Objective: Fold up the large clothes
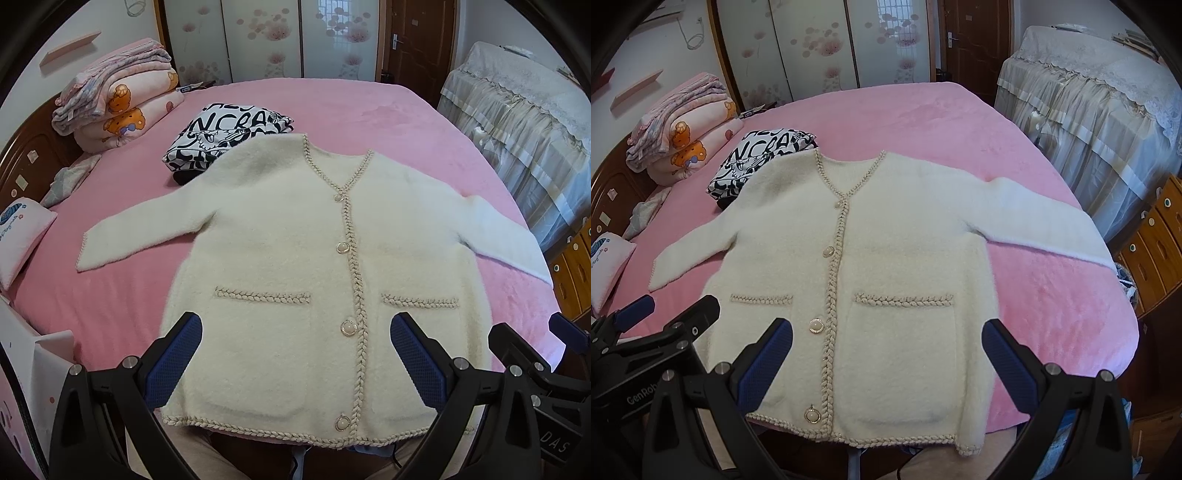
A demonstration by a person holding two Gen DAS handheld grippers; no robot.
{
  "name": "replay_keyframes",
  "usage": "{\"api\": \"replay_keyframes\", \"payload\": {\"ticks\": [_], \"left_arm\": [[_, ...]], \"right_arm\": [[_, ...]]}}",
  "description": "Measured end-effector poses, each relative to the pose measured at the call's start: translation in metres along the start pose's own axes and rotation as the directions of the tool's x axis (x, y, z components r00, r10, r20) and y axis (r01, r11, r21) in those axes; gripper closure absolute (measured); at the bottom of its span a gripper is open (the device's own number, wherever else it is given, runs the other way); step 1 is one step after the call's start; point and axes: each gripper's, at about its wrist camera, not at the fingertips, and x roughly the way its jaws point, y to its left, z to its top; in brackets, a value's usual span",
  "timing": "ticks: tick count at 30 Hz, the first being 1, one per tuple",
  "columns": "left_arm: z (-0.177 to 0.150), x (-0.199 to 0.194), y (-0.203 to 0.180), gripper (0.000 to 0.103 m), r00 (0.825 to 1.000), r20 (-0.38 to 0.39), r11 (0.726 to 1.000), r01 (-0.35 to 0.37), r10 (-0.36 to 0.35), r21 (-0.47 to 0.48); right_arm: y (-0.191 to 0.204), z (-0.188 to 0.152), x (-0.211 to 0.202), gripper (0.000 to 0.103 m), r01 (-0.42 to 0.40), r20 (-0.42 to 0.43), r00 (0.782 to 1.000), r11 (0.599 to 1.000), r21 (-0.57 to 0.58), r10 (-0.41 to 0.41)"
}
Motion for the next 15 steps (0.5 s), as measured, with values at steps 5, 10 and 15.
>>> {"api": "replay_keyframes", "payload": {"ticks": [5,10,15], "left_arm": [[0.0003,-0.0018,0.0003,0.002,1.0,-0.004,1.0,0.003,-0.003,-0.005],[0.0013,-0.0048,0.0011,0.002,1.0,-0.005,1.0,0.002,-0.002,-0.005],[0.0032,-0.0052,0.0009,0.002,1.0,-0.007,1.0,0.002,-0.002,-0.006]], "right_arm": [[-0.0003,0.0,0.0002,0.0,0.0,0.0,1.0,1.0,0.0,0.0],[-0.0007,-0.0013,-0.0007,0.0,0.0,0.001,1.0,1.0,0.002,0.0],[-0.0012,-0.0017,-0.0011,0.0,0.0,0.001,1.0,1.0,0.003,0.0]]}}
